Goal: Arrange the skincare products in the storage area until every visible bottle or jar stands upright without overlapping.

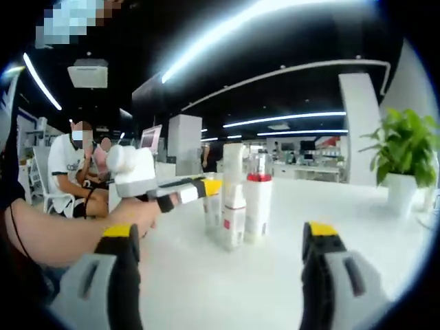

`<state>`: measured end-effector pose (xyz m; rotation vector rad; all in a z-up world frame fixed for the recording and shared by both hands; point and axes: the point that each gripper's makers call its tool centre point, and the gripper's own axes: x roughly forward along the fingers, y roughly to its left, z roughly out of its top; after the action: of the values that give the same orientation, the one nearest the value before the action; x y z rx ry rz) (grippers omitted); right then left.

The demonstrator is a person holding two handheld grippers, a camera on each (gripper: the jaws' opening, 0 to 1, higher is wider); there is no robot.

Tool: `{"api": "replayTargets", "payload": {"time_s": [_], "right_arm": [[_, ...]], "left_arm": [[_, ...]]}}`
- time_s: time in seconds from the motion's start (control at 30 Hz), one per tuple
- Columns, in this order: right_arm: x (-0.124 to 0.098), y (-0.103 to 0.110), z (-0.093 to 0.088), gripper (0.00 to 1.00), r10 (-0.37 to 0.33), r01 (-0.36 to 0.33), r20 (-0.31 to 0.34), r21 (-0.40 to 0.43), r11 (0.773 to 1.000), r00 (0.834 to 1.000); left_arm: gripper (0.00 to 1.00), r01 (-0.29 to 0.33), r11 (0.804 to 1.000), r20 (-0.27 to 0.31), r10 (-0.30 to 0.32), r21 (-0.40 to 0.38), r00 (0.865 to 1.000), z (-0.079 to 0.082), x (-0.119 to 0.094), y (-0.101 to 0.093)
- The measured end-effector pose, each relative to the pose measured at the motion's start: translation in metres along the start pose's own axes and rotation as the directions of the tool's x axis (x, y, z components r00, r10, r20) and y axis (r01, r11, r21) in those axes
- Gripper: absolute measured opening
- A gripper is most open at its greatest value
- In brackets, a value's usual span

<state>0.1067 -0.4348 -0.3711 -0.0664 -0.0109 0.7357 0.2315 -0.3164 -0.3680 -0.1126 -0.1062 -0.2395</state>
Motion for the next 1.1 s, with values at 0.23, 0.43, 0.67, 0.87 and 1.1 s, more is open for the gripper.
{"api": "replayTargets", "payload": {"time_s": [0.23,0.43,0.67,0.87,1.1], "right_arm": [[-0.0014,-0.0019,-0.0048,0.98,-0.001,0.002,-0.012,0.014,1.000,1.000],[-0.0030,-0.0010,-0.0060,0.97,-0.003,0.003,-0.018,0.017,1.000,1.000],[-0.0024,0.0015,-0.0088,0.96,0.010,-0.009,-0.026,0.028,1.000,1.000],[-0.0023,0.0036,-0.0075,0.95,0.013,-0.013,-0.023,0.029,0.999,1.000],[-0.0028,0.0043,-0.0065,0.95,0.011,-0.010,-0.023,0.025,1.000,1.000]], "left_arm": [[0.19,-0.009,1.000,0.000,0.009,-0.005,1.000,0.0023,-0.0027,-0.0012],[0.20,-0.013,1.000,0.000,0.013,-0.012,1.000,0.0023,-0.0041,-0.0005],[0.24,-0.012,1.000,0.007,0.012,-0.004,1.000,0.0059,-0.0050,-0.0042],[0.25,-0.013,1.000,0.004,0.013,-0.006,1.000,0.0046,-0.0046,-0.0037],[0.24,-0.010,1.000,0.002,0.010,-0.001,1.000,0.0052,-0.0060,-0.0052]]}}
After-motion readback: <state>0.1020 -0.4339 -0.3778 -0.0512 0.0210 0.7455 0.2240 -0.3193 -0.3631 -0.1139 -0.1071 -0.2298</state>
